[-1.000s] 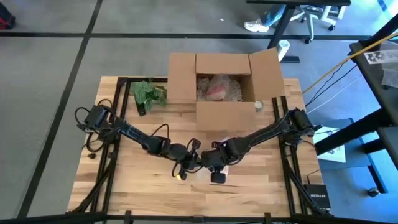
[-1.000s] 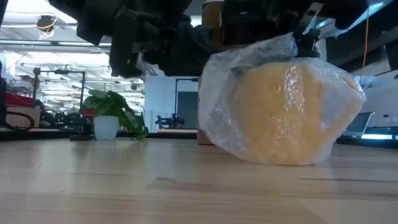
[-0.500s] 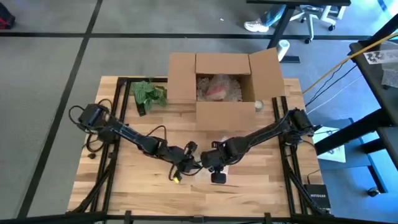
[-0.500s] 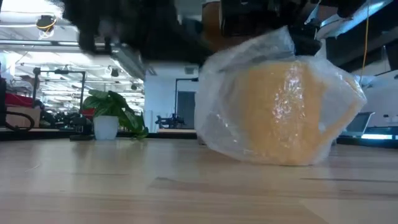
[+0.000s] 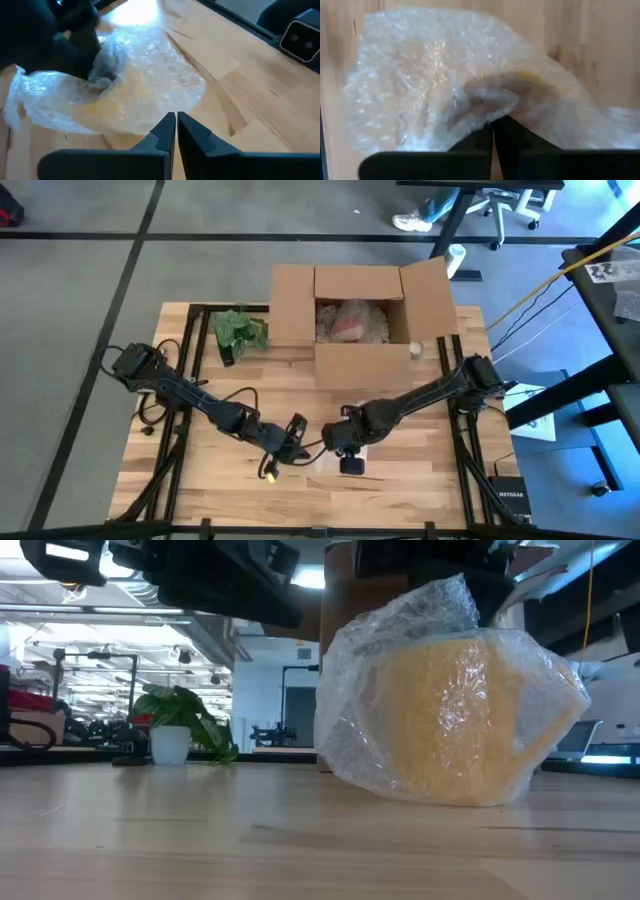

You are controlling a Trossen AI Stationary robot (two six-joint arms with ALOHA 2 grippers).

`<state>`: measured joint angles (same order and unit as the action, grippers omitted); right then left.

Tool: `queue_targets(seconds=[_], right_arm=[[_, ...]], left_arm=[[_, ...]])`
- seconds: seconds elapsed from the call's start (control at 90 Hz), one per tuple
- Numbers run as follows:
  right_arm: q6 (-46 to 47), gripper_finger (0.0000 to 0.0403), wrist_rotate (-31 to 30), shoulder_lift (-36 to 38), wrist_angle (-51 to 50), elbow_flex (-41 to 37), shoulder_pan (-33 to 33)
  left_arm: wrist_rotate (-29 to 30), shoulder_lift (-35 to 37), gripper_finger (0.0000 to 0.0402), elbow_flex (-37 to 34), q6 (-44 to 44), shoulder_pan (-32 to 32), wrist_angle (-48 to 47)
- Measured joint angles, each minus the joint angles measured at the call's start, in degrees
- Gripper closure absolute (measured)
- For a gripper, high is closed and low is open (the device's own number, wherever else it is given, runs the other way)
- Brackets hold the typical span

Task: Wrap mug
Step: Wrap the yellow mug with the bubble wrap

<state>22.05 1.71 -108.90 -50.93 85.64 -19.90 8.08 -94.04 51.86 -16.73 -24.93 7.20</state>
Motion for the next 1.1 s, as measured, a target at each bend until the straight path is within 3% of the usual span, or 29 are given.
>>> queue_targets(seconds=[0.256, 0.489, 0.667, 0.944, 1.1], right_arm=[[0.1, 0.0403, -3.5, 0.0, -11.3, 7.6, -1.7], [-0.2, 0.0403, -3.7, 0.0, -8.3, 9.0, -3.1], [-1.3, 0.0403, -1.4, 0.0, -0.4, 3.8, -3.0], [0.9, 0.0403, 4.1, 0.5, 15.5, -10.8, -0.2], [1.5, 0.0403, 4.4, 0.4, 17.5, -12.2, 0.5]], left_arm=[[0.1, -1.8, 0.0402, 0.0, 1.7, 0.4, -2.5], [0.1, -1.8, 0.0402, 0.0, 1.8, 0.7, -1.8], [0.0, -1.8, 0.0402, 0.0, 1.9, 0.7, -1.8], [0.0, -1.8, 0.0402, 0.0, 1.6, 0.7, -1.5], [0.0, -1.8, 0.0402, 0.0, 1.3, 0.8, -0.3]])
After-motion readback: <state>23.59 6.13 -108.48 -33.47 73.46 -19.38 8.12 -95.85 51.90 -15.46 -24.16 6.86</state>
